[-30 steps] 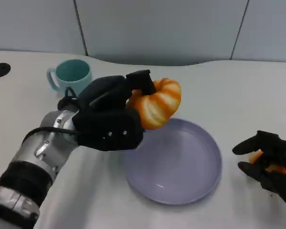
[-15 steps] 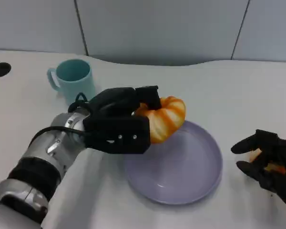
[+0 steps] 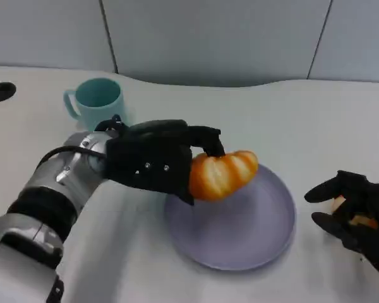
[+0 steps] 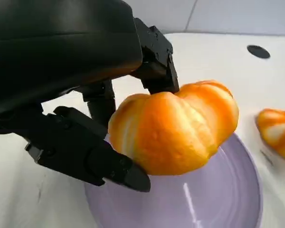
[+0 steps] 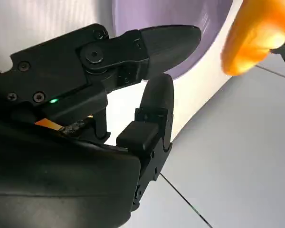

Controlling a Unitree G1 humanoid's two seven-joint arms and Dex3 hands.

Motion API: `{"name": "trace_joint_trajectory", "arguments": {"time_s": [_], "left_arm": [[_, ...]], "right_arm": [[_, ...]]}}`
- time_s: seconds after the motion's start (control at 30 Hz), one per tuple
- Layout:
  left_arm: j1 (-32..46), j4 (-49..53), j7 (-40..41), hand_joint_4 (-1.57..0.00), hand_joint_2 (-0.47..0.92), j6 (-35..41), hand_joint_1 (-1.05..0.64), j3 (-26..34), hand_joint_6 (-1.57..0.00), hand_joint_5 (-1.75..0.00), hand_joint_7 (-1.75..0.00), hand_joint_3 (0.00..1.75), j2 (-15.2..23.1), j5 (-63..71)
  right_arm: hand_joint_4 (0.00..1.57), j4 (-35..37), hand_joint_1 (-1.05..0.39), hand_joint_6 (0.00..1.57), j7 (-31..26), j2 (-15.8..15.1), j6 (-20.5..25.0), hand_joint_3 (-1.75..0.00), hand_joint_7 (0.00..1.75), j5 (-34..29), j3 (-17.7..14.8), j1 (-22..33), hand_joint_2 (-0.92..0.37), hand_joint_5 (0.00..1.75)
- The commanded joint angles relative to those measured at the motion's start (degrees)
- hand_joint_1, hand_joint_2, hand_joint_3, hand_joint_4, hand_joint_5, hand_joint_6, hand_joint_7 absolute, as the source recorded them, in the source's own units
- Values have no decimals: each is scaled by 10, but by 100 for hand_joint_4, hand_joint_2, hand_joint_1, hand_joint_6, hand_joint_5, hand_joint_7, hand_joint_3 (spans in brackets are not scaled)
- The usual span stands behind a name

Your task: Grasp the bread from the table and place it into the plate.

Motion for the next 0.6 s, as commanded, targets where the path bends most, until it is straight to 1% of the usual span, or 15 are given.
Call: {"name": "trace_joint_trajectory", "arguments": {"time_s": [0.03, 0.07, 0.1, 0.2, 0.27, 0.3, 0.4, 0.47, 0.6], "left_arm": [[-25, 7, -19, -18, 90, -21, -61, -12, -50, -54, -9, 0, 11, 11], [-28, 6, -22, -18, 90, -24, -61, -14, -51, -52, -7, 0, 13, 13], [-31, 4, -26, -11, 88, -28, -63, -16, -46, -46, -4, 0, 14, 13], [-38, 3, -38, -4, 87, -37, -67, -20, -42, -42, -1, 0, 17, 16], [-43, 3, -47, -3, 87, -34, -68, -22, -41, -41, 0, 0, 17, 18], [-46, 2, -56, -1, 88, -30, -69, -24, -39, -38, 0, 0, 17, 19], [-52, -3, -81, 0, 89, -20, -73, -26, -35, -31, 0, 1, 17, 17], [-53, -8, -92, 0, 89, -11, -75, -24, -35, -29, 0, 0, 16, 15], [-48, -26, -106, 0, 89, 6, -74, -15, -34, -25, 0, 0, 20, 5]], "right_arm": [[69, -6, -27, 66, -4, -2, 3, -20, 95, -4, 1, 3, -92, 129], [69, -8, -27, 66, -4, -2, 5, -20, 95, -6, 2, 3, -92, 129], [70, -8, -26, 66, -4, -2, 5, -20, 94, -7, 2, 3, -92, 129], [71, -10, -26, 66, -4, 0, 7, -20, 94, -6, 1, 4, -92, 129], [71, -13, -26, 66, -3, 2, 9, -20, 93, -5, 1, 5, -92, 129], [71, -15, -26, 66, -3, 2, 12, -20, 93, -5, 1, 5, -92, 129], [71, -19, -26, 67, -1, 3, 15, -20, 93, -4, 0, 7, -92, 130], [71, -20, -26, 67, -1, 4, 15, -20, 93, -2, 0, 7, -92, 131], [71, -16, -26, 68, -2, 2, 6, -20, 92, -2, -2, 8, -92, 132]]}}
